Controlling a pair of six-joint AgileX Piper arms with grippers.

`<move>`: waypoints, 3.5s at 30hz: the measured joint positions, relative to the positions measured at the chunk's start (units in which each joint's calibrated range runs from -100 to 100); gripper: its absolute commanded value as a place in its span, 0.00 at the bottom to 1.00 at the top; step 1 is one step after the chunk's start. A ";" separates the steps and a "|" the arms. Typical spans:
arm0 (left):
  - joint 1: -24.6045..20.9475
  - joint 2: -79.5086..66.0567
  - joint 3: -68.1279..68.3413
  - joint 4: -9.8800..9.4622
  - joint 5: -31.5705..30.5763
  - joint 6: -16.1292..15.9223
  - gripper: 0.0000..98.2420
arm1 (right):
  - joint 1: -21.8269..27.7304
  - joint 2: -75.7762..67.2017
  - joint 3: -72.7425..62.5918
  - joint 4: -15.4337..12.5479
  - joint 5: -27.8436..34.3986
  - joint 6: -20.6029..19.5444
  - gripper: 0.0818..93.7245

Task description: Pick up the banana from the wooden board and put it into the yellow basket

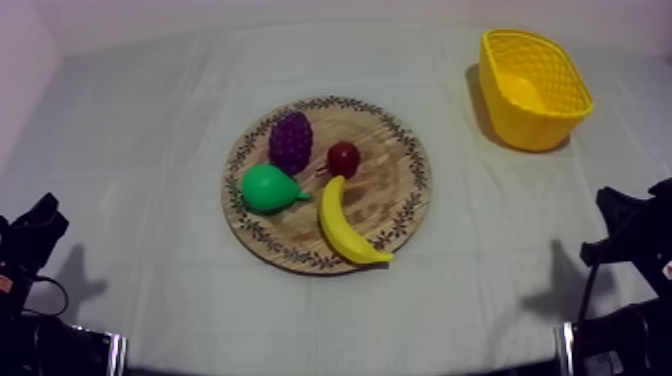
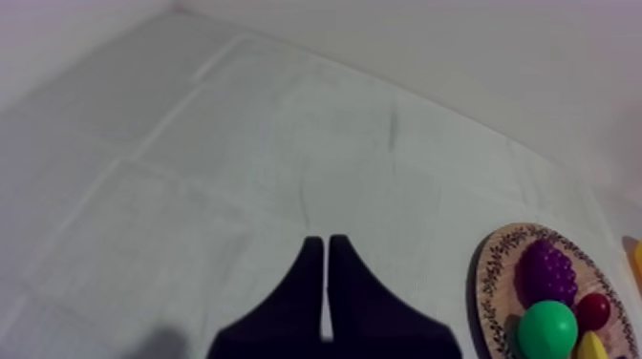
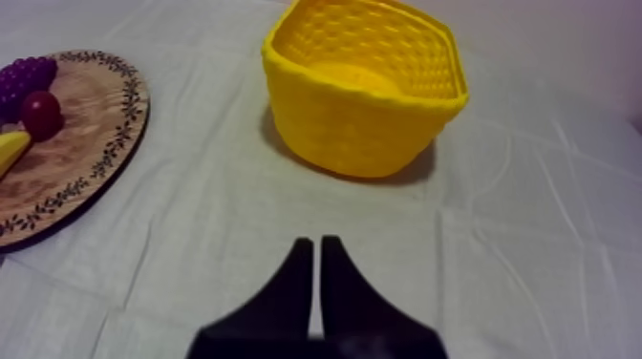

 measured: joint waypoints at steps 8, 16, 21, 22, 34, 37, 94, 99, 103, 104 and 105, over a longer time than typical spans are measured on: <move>0.00 0.00 0.00 0.00 0.00 0.00 0.00 | 0.00 0.00 0.00 0.00 0.00 0.00 0.01; 0.00 0.00 0.00 0.00 0.00 0.00 0.00 | -0.17 0.00 0.00 0.00 0.00 1.70 0.01; 0.00 0.00 0.00 0.00 0.00 0.00 0.00 | -0.26 0.00 0.00 0.00 -0.09 3.62 0.00; 0.00 0.00 0.00 0.00 0.00 0.00 0.00 | -0.26 0.00 0.00 0.00 -0.42 3.86 0.00; 0.00 0.00 0.00 0.00 0.00 0.00 0.00 | -1.01 9.16 -5.58 0.30 -7.84 3.55 0.00; 0.00 0.00 0.00 0.00 0.00 0.00 0.00 | -1.32 14.11 -10.31 -0.64 -7.17 3.74 0.00; 0.00 0.00 0.00 0.00 0.00 0.00 0.00 | -46.31 79.80 -86.95 20.67 48.10 -28.92 0.00; 0.00 0.00 0.00 0.00 0.00 0.00 0.00 | -46.91 82.40 -88.24 20.61 49.31 -29.85 0.00; 0.00 0.00 0.00 0.00 0.00 0.00 0.00 | -46.58 84.79 -88.79 20.34 49.82 -30.62 0.00; 0.00 0.00 0.00 0.00 0.00 0.00 0.00 | -46.44 85.48 -88.89 20.27 50.10 -30.80 0.00; 0.00 0.00 0.00 0.00 0.00 0.00 0.00 | -46.19 86.24 -89.17 20.22 50.19 -31.04 0.00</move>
